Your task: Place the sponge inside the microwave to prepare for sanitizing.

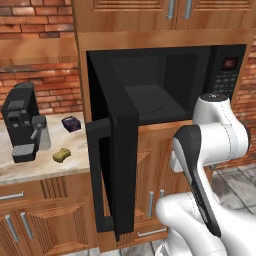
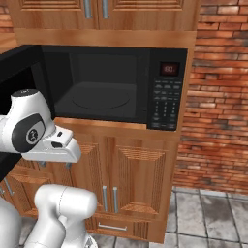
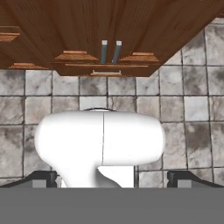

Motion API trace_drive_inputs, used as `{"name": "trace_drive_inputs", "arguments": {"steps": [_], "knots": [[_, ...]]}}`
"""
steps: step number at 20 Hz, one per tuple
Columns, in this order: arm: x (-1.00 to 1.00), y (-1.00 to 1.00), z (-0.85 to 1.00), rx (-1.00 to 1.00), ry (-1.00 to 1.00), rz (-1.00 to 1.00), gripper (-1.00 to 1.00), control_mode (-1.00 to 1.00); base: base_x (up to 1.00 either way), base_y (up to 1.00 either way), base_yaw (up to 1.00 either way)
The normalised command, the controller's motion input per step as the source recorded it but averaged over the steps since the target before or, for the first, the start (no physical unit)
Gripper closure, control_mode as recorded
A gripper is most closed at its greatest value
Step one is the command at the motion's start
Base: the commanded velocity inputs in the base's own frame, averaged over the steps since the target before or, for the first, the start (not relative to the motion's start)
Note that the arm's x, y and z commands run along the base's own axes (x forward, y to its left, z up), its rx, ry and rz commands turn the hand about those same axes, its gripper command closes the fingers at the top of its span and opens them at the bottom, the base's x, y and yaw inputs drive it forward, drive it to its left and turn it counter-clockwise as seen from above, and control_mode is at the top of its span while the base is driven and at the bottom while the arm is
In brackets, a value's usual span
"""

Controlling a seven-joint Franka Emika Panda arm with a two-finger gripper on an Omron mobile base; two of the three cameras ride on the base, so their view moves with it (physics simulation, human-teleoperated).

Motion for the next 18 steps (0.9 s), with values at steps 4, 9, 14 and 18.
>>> {"name": "trace_drive_inputs", "arguments": {"steps": [4,9,14,18], "knots": [[0.00,0.00,0.00,0.00,0.00,0.00,-1.00,1.00,0.00,0.00,0.00],[0.00,0.00,0.00,0.00,0.00,0.00,-1.00,1.00,0.00,0.00,0.00],[0.00,0.00,0.00,0.00,0.00,0.00,-1.00,1.00,-0.04,-0.01,0.06],[0.00,0.00,0.00,0.00,0.00,0.00,-1.00,1.00,0.00,-0.24,0.21]]}}
